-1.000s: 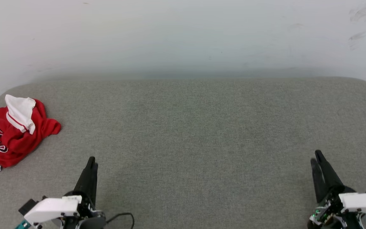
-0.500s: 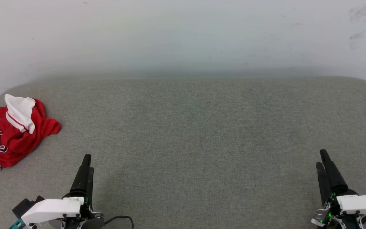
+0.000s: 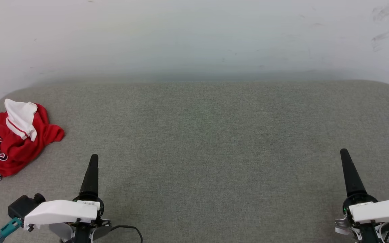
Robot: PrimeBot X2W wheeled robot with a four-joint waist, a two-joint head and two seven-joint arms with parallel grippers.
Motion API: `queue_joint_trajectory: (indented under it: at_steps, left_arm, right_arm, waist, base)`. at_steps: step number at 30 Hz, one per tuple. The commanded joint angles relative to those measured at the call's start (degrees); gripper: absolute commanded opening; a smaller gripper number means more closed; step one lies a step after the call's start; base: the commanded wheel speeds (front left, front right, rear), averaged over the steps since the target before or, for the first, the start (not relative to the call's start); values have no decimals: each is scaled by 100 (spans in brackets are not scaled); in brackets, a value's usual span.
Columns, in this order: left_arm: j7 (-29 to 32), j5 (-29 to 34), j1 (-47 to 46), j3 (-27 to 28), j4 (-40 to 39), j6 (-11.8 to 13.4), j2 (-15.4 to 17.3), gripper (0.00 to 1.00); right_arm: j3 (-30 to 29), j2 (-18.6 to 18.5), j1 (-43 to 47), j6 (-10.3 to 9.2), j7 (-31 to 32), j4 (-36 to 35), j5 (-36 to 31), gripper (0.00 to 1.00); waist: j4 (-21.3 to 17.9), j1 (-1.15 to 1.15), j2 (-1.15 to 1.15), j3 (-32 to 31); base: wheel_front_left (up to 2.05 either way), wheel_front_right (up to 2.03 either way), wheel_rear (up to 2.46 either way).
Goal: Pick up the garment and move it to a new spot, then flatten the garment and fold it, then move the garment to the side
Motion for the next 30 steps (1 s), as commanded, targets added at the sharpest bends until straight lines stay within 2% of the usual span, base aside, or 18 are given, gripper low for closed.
queue_joint_trajectory:
  at_steps: [1,10,22,30]
  left_arm:
    - [-51,214,-28,-31,-156,51,10,100]
    - [-242,1245,49,-188,-350,359,11,100]
    - [-475,2622,141,-398,-473,607,14,100]
    - [-613,3284,192,-513,-539,742,33,100]
  right_arm:
    - [37,0,-59,0,-53,-153,-223,100]
    - [161,1,32,-1,-245,-338,-1273,100]
    - [315,3,148,-1,-477,-456,-2543,100]
    - [376,4,206,-1,-619,-550,-3225,100]
  waist:
    - [2,0,0,2]
    - [20,0,0,6]
    - [43,0,0,-5]
    - [55,0,0,-8]
  base:
    - [0,0,0]
    - [0,0,0]
    - [0,0,0]
    - [0,0,0]
